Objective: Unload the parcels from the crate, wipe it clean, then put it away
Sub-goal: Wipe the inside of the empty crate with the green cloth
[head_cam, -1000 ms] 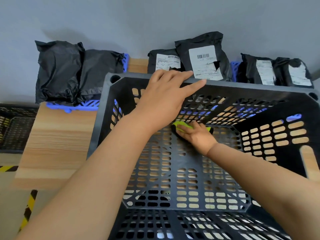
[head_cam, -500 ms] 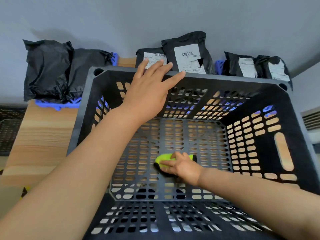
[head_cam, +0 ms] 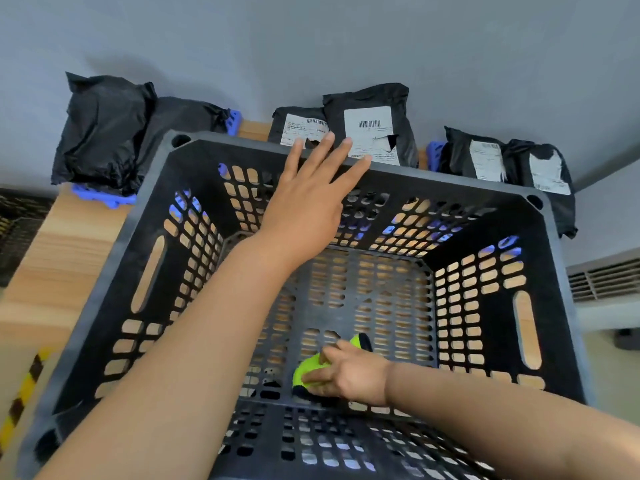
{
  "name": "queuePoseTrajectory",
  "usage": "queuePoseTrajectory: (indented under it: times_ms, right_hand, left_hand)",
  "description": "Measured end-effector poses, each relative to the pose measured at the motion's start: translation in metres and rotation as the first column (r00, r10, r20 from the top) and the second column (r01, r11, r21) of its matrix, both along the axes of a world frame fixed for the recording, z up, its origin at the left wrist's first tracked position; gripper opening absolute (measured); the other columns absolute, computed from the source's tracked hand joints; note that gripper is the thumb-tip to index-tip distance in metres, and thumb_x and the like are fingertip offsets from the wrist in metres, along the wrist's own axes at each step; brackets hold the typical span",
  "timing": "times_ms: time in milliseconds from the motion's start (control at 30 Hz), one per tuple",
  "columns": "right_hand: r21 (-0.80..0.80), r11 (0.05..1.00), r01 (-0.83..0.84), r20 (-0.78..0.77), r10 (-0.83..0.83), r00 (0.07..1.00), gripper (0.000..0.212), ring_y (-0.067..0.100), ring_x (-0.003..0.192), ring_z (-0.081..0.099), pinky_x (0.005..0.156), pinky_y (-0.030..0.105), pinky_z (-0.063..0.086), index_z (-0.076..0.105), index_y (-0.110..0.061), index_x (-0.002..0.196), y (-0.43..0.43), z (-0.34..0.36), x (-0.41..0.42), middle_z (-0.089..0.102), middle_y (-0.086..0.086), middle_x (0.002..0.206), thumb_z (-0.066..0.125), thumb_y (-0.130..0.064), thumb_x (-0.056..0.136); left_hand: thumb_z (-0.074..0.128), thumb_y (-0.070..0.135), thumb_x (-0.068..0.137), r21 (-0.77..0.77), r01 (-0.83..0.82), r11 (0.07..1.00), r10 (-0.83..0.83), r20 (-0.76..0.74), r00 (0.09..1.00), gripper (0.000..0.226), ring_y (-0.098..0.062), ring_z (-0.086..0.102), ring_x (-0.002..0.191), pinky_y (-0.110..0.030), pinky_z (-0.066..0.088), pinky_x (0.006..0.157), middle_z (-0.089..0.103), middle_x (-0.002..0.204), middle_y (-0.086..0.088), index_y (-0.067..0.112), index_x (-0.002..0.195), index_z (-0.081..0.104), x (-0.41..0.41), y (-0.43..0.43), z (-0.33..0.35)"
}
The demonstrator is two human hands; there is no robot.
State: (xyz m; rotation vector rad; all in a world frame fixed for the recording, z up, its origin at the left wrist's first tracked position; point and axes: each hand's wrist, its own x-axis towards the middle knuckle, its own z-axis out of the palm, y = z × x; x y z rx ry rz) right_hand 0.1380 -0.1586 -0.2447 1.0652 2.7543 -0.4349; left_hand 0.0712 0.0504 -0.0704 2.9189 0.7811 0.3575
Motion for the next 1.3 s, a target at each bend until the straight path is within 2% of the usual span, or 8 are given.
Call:
queuePoseTrajectory:
  times_ms: [100,233,400,467,567,733,1100,1300]
  right_hand:
    - [0.155,0.987,-0.037,0.028,0.033,0.999,0.039,0.018,0.083,0.033,0.062,0.027,0.030,0.060,-0.034,0.123,0.015,-0.003,0.017,0.055,-0.015,0.131,0.067,-0.024,0.086]
    - [0.220,0.975,0.010,0.037,-0.019,0.999,0.044,0.020,0.081,0.042,0.063,0.028,0.037,0.058,-0.028,0.127,0.032,-0.004,0.027,0.057,-0.009,0.131,0.063,-0.016,0.085]
    - [0.228,0.884,0.408,0.080,-0.435,0.897,0.062,0.027,0.084,0.050,0.064,0.035,0.043,0.057,-0.021,0.129,0.064,0.006,0.061,0.058,0.000,0.130,0.076,-0.009,0.071]
    - [0.196,0.831,0.521,0.158,-0.551,0.820,0.066,0.033,0.098,0.053,0.076,0.041,0.043,0.047,-0.020,0.138,0.077,0.014,0.079,0.046,0.003,0.143,0.068,-0.004,0.078]
    - [0.132,0.757,0.640,0.226,-0.652,0.724,0.068,0.032,0.123,0.036,0.095,0.041,0.032,0.019,-0.021,0.150,0.088,0.024,0.092,0.015,0.002,0.158,0.049,-0.003,0.091]
    - [0.026,0.623,0.782,0.264,-0.759,0.595,0.079,0.035,0.129,0.023,0.099,0.045,0.029,0.003,-0.025,0.151,0.080,0.022,0.070,-0.003,-0.001,0.159,0.043,0.006,0.090]
    - [-0.156,0.831,0.534,0.191,-0.505,0.842,0.081,0.036,0.118,0.030,0.089,0.045,0.033,0.008,-0.024,0.151,0.003,0.018,0.027,0.012,0.002,0.157,0.047,0.009,0.088]
    - [-0.237,0.872,0.428,0.159,-0.399,0.903,0.082,0.036,0.113,0.036,0.090,0.046,0.041,0.017,-0.023,0.148,-0.024,0.024,0.019,0.029,0.008,0.144,0.057,0.006,0.083]
  left_hand:
    - [0.045,0.013,0.094,-0.018,0.002,1.000,-0.002,0.014,1.000,0.070,-0.021,-0.008,0.147,-0.043,-0.017,0.112,0.003,0.160,-0.002,0.029,0.151,0.009,0.000,0.003,-0.004]
    - [0.047,0.011,0.092,-0.020,0.030,0.999,-0.030,0.016,0.999,0.073,-0.021,-0.007,0.147,-0.042,-0.017,0.113,0.005,0.160,-0.002,0.031,0.151,0.009,0.000,0.009,-0.008]
    - [0.049,0.010,0.090,-0.002,0.047,0.999,-0.047,0.041,0.998,0.074,-0.022,-0.002,0.147,-0.043,-0.015,0.114,0.008,0.160,-0.003,0.029,0.151,0.011,-0.001,0.011,-0.013]
    - [0.049,0.009,0.089,0.000,0.049,0.999,-0.048,0.047,0.998,0.075,-0.022,-0.002,0.147,-0.043,-0.014,0.114,0.009,0.159,-0.004,0.029,0.151,0.012,0.000,0.010,-0.013]
    - [0.050,0.009,0.089,-0.009,0.049,0.999,-0.048,0.059,0.997,0.074,-0.022,-0.001,0.147,-0.043,-0.015,0.114,0.010,0.159,-0.004,0.029,0.151,0.014,-0.001,0.010,-0.012]
    - [0.049,0.009,0.089,-0.023,0.044,0.999,-0.043,0.068,0.997,0.074,-0.022,-0.002,0.147,-0.041,-0.017,0.112,0.010,0.159,-0.004,0.029,0.151,0.014,0.000,0.010,-0.012]
    - [0.048,0.009,0.091,-0.045,0.028,0.999,-0.025,0.065,0.998,0.075,-0.022,-0.005,0.146,-0.041,-0.019,0.111,0.006,0.160,-0.003,0.034,0.150,0.010,0.002,0.009,-0.013]
    - [0.047,0.010,0.090,-0.060,0.023,0.998,-0.018,0.073,0.997,0.074,-0.022,-0.007,0.146,-0.041,-0.021,0.109,0.005,0.160,-0.002,0.035,0.150,0.010,0.005,0.008,-0.012]
